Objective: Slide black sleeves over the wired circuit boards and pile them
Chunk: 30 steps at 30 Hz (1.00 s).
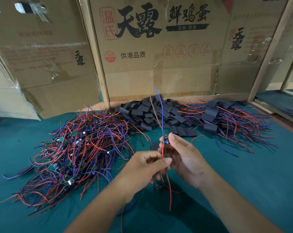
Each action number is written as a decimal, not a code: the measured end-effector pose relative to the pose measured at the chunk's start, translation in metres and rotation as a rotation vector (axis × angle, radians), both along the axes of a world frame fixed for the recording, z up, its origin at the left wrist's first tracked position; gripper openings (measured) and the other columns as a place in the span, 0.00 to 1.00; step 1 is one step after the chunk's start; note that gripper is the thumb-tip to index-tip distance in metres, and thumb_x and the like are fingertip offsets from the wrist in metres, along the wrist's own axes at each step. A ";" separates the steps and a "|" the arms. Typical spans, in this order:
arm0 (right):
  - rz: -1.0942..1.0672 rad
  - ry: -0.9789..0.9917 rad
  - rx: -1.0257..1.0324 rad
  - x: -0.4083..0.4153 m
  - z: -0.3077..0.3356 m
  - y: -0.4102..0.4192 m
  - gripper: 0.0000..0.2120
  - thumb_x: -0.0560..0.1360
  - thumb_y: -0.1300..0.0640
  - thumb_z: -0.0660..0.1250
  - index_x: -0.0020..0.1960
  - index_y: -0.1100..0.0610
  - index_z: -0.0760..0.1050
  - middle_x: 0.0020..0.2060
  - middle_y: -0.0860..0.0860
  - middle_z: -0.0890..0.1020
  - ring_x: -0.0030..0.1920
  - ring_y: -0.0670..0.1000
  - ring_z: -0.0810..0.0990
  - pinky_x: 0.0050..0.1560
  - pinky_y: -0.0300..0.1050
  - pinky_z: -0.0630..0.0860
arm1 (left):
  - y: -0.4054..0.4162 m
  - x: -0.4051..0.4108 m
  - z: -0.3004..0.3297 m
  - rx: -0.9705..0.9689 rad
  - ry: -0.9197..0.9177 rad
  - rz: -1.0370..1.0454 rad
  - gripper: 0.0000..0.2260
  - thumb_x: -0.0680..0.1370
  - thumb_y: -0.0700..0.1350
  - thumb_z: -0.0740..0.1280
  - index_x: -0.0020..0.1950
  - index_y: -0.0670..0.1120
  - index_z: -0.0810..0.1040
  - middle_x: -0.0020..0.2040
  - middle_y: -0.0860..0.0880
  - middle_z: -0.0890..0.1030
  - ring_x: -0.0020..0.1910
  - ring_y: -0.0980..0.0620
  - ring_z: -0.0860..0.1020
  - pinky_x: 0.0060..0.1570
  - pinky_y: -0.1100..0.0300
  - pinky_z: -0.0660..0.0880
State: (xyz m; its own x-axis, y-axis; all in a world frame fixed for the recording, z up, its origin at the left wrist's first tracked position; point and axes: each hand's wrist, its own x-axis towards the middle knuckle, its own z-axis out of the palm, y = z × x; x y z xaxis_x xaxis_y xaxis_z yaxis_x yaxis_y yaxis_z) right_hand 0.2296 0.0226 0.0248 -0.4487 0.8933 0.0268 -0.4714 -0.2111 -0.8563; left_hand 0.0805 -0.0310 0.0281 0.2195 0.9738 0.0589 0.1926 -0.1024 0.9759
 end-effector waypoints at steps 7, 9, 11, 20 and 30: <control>0.095 0.029 -0.047 -0.004 -0.003 0.000 0.16 0.75 0.49 0.66 0.55 0.61 0.73 0.37 0.58 0.81 0.35 0.56 0.83 0.39 0.49 0.81 | 0.016 -0.038 0.018 0.255 0.137 0.270 0.15 0.76 0.58 0.69 0.40 0.48 0.81 0.32 0.44 0.77 0.29 0.51 0.72 0.29 0.59 0.68; 0.127 0.007 -0.044 -0.006 -0.006 -0.002 0.16 0.76 0.49 0.66 0.55 0.61 0.75 0.37 0.58 0.81 0.36 0.56 0.82 0.39 0.49 0.81 | 0.015 -0.034 0.007 0.206 -0.002 0.263 0.11 0.77 0.56 0.69 0.50 0.50 0.85 0.41 0.49 0.83 0.36 0.54 0.77 0.35 0.61 0.74; 0.175 -0.019 -0.014 -0.011 -0.010 -0.006 0.13 0.78 0.49 0.65 0.51 0.58 0.79 0.37 0.56 0.80 0.35 0.54 0.81 0.38 0.48 0.80 | 0.013 -0.024 -0.005 0.117 -0.143 0.159 0.12 0.78 0.53 0.69 0.58 0.51 0.84 0.43 0.49 0.82 0.41 0.53 0.77 0.40 0.60 0.77; 0.187 -0.088 -0.011 -0.026 -0.007 -0.019 0.12 0.77 0.47 0.65 0.45 0.53 0.84 0.35 0.54 0.79 0.32 0.50 0.79 0.35 0.43 0.79 | 0.003 -0.017 -0.014 0.028 -0.445 0.136 0.14 0.77 0.47 0.69 0.58 0.40 0.82 0.33 0.46 0.71 0.30 0.50 0.70 0.30 0.58 0.73; -0.310 -1.145 0.448 0.008 0.020 0.099 0.10 0.80 0.58 0.61 0.45 0.55 0.80 0.40 0.51 0.85 0.41 0.52 0.84 0.44 0.51 0.81 | 0.007 -0.031 -0.015 -0.040 -0.544 0.292 0.11 0.75 0.49 0.68 0.53 0.46 0.84 0.54 0.42 0.85 0.46 0.51 0.82 0.55 0.52 0.75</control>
State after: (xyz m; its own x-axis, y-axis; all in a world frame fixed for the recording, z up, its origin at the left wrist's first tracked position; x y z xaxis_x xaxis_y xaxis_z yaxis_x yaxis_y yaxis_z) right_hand 0.2376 0.1220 0.0443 -0.1894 0.9779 0.0887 0.6064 0.1876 -0.7727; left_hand 0.0496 -0.0242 0.0131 -0.1073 0.9930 0.0498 -0.3191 -0.0818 0.9442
